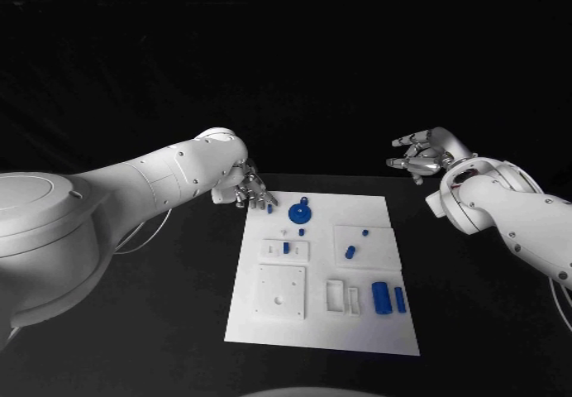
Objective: Assemble the parts on the task board
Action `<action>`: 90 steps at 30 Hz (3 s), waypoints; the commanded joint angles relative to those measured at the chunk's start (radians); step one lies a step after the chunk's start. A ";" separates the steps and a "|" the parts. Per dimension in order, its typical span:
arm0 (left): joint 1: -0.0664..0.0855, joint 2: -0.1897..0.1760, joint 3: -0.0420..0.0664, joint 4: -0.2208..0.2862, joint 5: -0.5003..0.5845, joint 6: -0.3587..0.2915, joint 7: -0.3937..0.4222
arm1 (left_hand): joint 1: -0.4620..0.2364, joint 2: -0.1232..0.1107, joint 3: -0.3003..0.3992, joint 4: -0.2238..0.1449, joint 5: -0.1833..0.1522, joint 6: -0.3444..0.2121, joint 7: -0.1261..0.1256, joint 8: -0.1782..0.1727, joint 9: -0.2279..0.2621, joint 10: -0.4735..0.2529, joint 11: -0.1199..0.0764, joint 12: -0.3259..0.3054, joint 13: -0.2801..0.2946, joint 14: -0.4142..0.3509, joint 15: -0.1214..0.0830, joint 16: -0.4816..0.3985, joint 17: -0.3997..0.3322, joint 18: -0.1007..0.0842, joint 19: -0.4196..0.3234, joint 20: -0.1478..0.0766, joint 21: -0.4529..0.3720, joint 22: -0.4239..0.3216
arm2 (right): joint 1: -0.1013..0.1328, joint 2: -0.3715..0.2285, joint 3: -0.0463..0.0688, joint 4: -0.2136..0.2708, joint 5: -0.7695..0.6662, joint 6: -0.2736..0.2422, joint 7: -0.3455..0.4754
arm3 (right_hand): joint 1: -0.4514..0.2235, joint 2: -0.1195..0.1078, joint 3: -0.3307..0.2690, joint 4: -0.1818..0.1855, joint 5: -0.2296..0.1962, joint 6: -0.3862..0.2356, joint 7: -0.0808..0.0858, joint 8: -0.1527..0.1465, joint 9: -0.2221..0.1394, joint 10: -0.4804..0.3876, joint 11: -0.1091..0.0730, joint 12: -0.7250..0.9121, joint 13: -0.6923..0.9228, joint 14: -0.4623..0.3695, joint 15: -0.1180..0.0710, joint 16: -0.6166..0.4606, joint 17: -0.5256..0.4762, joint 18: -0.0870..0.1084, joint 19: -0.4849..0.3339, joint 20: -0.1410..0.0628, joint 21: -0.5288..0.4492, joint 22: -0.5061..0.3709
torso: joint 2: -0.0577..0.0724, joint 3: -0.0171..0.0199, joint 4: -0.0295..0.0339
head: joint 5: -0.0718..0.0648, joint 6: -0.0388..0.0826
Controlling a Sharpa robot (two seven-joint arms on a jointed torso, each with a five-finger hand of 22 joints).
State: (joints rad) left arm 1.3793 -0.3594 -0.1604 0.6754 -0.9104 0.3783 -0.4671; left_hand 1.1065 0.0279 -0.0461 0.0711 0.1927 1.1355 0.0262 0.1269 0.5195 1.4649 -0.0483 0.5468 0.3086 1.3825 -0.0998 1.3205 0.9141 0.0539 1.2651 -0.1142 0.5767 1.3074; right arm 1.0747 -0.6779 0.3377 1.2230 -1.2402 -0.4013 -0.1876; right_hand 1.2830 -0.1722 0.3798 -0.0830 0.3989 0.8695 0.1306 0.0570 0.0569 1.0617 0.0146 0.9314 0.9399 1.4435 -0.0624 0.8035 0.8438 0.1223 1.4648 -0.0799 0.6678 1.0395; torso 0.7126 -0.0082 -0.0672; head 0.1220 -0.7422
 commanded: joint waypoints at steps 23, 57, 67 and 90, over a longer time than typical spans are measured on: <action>-0.006 0.006 0.001 -0.009 0.079 0.002 0.022 | 0.130 0.098 0.042 -0.101 0.114 -0.008 -0.006 -0.007 -0.007 0.042 -0.001 -0.012 -0.002 -0.009 0.002 0.001 -0.006 0.006 -0.005 0.006 -0.002 0.017 | 0.000 0.007 0.001 -0.007 0.000 -0.006 0.001 | -0.010 0.000 0.013 -0.001 0.005 -0.003 0.003 0.000 0.001 -0.006 0.001 -0.006 -0.001 0.004 -0.004 -0.007 0.000 0.015 0.048 -0.006 -0.005 -0.003 | 0.002 0.0010 0.0039 | -0.001 -0.001; -0.003 -0.257 0.000 0.458 0.218 -0.296 -0.047 | 0.020 -0.015 0.407 -0.258 0.370 0.025 -0.023 0.087 0.146 0.052 -0.023 0.162 -0.217 0.068 -0.003 0.027 0.072 0.025 0.031 0.013 0.044 0.018 | -0.003 -0.007 0.000 -0.017 0.010 -0.003 0.001 | -0.014 0.001 0.007 0.001 0.009 0.001 0.002 0.000 0.001 -0.007 0.001 -0.006 -0.002 0.004 -0.004 -0.007 0.000 0.015 0.048 -0.006 -0.006 -0.005 | -0.015 -0.0064 0.0328 | -0.016 -0.016; -0.003 -0.339 -0.023 0.657 0.226 -0.405 -0.046 | 0.023 -0.032 0.404 -0.256 0.364 0.054 -0.025 0.055 0.121 0.052 -0.023 0.187 -0.240 0.071 -0.002 0.031 0.076 0.030 0.027 0.019 0.057 0.017 | -0.015 -0.010 0.000 -0.013 0.013 0.002 0.002 | -0.012 0.001 0.005 0.000 0.009 -0.001 0.002 0.000 0.001 -0.007 0.001 -0.006 -0.002 0.004 -0.004 -0.008 -0.001 0.014 0.048 -0.006 -0.007 -0.006 | -0.024 -0.0105 0.0413 | -0.022 -0.030; -0.030 -0.325 -0.081 0.726 0.161 -0.467 -0.080 | 0.034 -0.035 0.395 -0.225 0.323 0.054 -0.029 0.073 0.134 0.052 -0.022 0.183 -0.244 0.072 0.001 0.032 0.075 0.039 0.025 0.034 0.062 0.018 | -0.031 -0.006 0.000 -0.002 0.024 0.019 0.004 | -0.022 0.003 -0.004 0.005 0.018 -0.004 0.002 0.000 0.001 -0.008 0.001 -0.006 -0.002 0.005 -0.003 -0.009 0.000 0.013 0.048 -0.006 -0.006 -0.007 | -0.023 -0.0087 0.0423 | -0.023 -0.035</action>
State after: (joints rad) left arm 1.3500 -0.6874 -0.2417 1.3981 -0.7256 -0.0470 -0.5437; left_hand 1.1281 -0.0120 0.3272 -0.1374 0.5173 1.1352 0.0526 0.1946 0.6451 1.4700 -0.0646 0.7271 0.0658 1.4489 -0.1019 1.3470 0.9878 0.0854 1.2901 -0.0855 0.6349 1.3076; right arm 1.0450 -0.6849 0.3374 1.2181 -1.2203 -0.3993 -0.1912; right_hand 1.2708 -0.1682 0.3824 -0.0798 0.4126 0.8694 0.1306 0.0570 0.0569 1.0617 0.0146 0.9314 0.9385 1.4435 -0.0624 0.7995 0.8437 0.1222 1.4648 -0.0799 0.6637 1.0334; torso 0.6886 -0.0169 -0.0247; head 0.1004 -0.7773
